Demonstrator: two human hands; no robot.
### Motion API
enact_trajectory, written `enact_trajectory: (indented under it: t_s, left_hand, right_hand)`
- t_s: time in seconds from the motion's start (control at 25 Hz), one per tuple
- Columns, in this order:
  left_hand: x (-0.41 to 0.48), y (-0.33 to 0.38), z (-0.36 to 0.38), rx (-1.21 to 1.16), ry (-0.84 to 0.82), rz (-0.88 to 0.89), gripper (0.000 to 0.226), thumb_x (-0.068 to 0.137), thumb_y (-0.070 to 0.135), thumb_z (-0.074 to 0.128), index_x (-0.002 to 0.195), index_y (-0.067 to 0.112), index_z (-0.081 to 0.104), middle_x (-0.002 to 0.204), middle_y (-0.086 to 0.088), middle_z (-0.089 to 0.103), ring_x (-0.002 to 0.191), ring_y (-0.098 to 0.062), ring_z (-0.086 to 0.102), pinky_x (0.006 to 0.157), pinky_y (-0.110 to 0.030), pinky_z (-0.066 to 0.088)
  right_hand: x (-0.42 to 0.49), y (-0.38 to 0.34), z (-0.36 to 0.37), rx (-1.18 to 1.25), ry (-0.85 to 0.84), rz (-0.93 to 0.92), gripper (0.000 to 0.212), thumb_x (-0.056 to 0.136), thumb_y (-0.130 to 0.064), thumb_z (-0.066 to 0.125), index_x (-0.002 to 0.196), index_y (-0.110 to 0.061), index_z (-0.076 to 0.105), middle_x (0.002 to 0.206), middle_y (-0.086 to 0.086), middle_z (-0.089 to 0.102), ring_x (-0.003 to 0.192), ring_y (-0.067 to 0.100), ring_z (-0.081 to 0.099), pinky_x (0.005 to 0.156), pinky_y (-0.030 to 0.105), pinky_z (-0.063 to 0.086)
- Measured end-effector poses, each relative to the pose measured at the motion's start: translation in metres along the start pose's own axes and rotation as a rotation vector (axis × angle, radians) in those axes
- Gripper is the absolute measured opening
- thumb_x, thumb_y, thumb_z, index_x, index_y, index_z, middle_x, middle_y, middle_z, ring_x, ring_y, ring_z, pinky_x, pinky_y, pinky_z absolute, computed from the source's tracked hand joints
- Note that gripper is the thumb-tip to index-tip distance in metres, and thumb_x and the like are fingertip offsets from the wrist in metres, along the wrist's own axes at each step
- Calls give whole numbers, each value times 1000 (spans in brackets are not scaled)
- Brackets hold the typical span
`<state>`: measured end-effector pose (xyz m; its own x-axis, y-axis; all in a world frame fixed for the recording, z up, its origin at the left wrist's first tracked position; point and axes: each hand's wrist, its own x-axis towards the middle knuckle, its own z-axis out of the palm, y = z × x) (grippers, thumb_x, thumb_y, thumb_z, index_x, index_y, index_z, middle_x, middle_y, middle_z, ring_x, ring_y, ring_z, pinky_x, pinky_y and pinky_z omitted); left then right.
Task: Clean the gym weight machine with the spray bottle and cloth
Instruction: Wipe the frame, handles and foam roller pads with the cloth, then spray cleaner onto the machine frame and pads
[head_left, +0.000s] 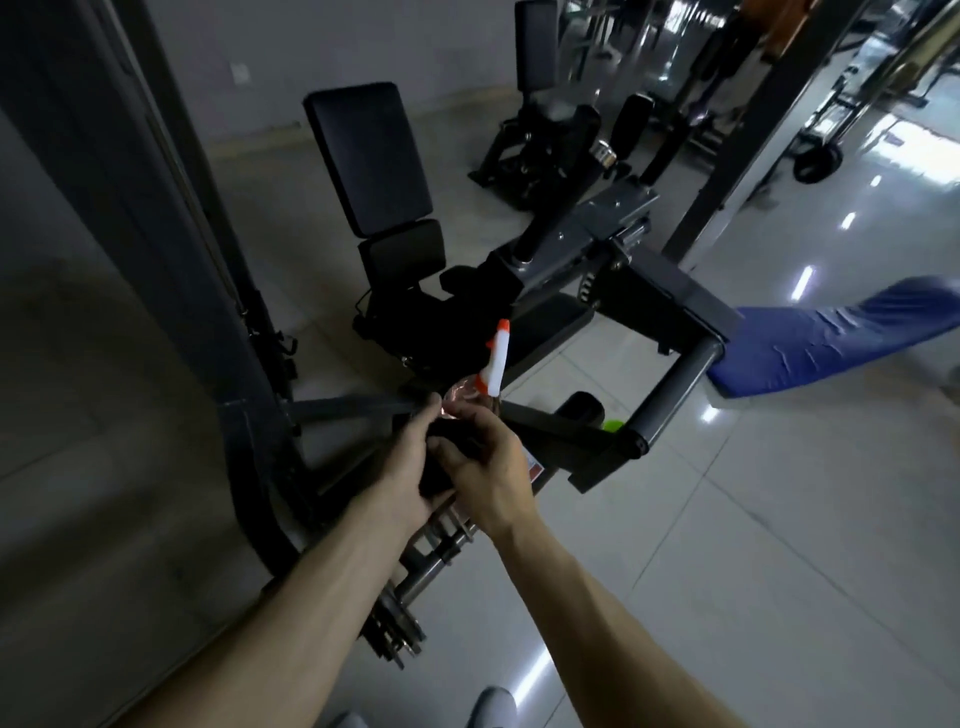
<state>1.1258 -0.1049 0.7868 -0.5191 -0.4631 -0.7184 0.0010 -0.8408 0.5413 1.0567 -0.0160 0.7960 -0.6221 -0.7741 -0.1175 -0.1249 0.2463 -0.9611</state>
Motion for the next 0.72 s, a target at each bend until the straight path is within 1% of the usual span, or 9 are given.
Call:
enact_trajectory:
  t_s: [0.08, 0.16, 0.24, 0.28, 0.36, 0.44, 0.52, 0.6, 0.72]
  left_hand:
    - [4, 0, 22, 32, 96, 6, 46, 95, 51, 60, 107, 9, 74, 89, -15, 77, 91, -32, 71, 76, -39, 54]
    - [15, 7, 41, -57, 233, 36, 38, 97, 43, 60, 93, 6, 68, 75, -13, 70, 72, -27, 65, 68, -34, 52]
    - [33, 15, 54, -147, 384, 121, 32, 88, 42, 70, 96, 11, 69, 84, -10, 72, 66, -25, 66, 59, -28, 51]
    - [45, 17, 60, -171, 439, 153, 32, 84, 42, 73, 96, 13, 71, 89, -9, 74, 64, -23, 67, 51, -25, 50]
    - [58, 18, 72, -216, 476, 205, 25, 89, 37, 68, 85, 12, 68, 73, -7, 70, 46, -19, 62, 37, -18, 42]
    - [68, 14, 77, -247, 438, 211, 27, 97, 27, 52, 85, 6, 64, 59, -8, 60, 33, -18, 50, 34, -14, 35]
    - [69, 13, 81, -283, 384, 219, 29, 99, 22, 46, 102, 3, 66, 66, -10, 61, 36, -18, 51, 36, -15, 36]
    - [62, 4, 82, -312, 375, 221, 33, 102, 25, 44, 93, 2, 66, 66, -9, 62, 37, -15, 52, 35, -15, 36]
    - [47, -12, 80, -376, 399, 239, 33, 102, 31, 47, 90, 6, 65, 72, -9, 65, 43, -16, 56, 37, -19, 41]
  right_hand:
    - [5, -4, -22, 80, 23, 28, 18, 92, -22, 72, 109, -27, 73, 104, -5, 74, 97, 12, 72, 85, 34, 61]
    - [15, 3, -49, 8, 107, 12, 11, 85, -35, 71, 95, -30, 71, 99, -2, 72, 91, 19, 71, 79, 43, 61]
    - [36, 18, -76, -85, 149, 24, 30, 73, -40, 71, 101, -40, 61, 108, -4, 70, 100, 18, 69, 84, 47, 60]
    - [50, 25, -87, -125, 95, 45, 47, 71, -38, 74, 114, -45, 54, 122, -3, 67, 112, 18, 66, 91, 46, 59]
    - [80, 33, -98, -232, -120, 40, 89, 77, -24, 80, 149, -45, 31, 156, 1, 44, 143, 21, 46, 114, 47, 46]
    - [106, 36, -99, -225, -383, -70, 106, 82, -9, 81, 161, -37, 16, 169, -1, 21, 156, 17, 21, 126, 41, 26]
    - [120, 40, -94, -65, -557, -86, 101, 84, 3, 76, 158, -39, 23, 158, 4, 41, 145, 19, 43, 119, 45, 40]
    - [124, 47, -89, -32, -555, -103, 98, 78, 0, 78, 150, -45, 31, 139, 5, 57, 124, 23, 61, 100, 52, 55]
    - [119, 62, -86, -144, -533, -241, 103, 68, -24, 80, 153, -53, 30, 144, -6, 50, 129, 24, 56, 95, 55, 56]
